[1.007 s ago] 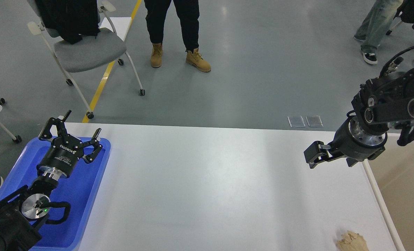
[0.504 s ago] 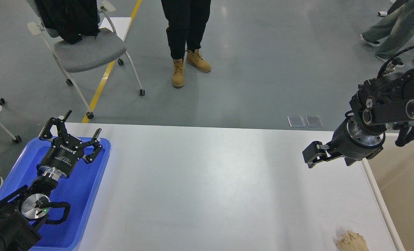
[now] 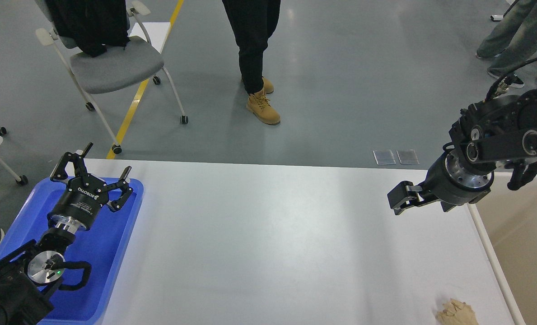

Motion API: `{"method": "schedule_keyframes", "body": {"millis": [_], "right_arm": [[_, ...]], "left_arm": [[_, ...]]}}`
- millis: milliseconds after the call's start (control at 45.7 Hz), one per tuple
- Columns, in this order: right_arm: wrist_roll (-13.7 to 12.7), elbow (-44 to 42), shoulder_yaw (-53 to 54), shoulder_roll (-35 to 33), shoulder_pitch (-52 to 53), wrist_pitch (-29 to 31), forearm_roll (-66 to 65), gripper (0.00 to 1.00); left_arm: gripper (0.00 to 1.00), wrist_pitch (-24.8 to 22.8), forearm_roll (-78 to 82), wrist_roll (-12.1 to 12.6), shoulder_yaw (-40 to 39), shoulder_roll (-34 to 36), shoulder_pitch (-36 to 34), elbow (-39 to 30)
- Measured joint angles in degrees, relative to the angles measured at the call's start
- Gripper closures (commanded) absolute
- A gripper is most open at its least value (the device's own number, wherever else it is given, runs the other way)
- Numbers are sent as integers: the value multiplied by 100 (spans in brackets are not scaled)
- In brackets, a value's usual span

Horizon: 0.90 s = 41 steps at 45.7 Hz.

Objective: Tidy desktop
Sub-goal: 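Move the right gripper down toward the tan crumpled object near the table edge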

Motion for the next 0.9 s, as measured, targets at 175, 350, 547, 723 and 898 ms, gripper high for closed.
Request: {"method": "schedule_keyframes", "body": {"millis": [175,350,547,723,898], "right_arm": [[0,14,-36,-151,-122,-89,-25,0],[-1,37,-67,-464,-292,-236,-243,0],[-1,112,-189,-968,-457,-421,-618,0],[0,222,-261,-1596,-520,-511,-1195,0],[0,364,-302,-2320,-539,-541,-1861,0]], "left_arm": [[1,0,-2,0,0,0,0,0],[1,0,-2,-1,0,0,0,0],[1,0,-2,-2,0,0,0,0],[1,0,-3,-2,0,-2,-1,0],[1,0,-3,-1,0,-3,-1,0]]}}
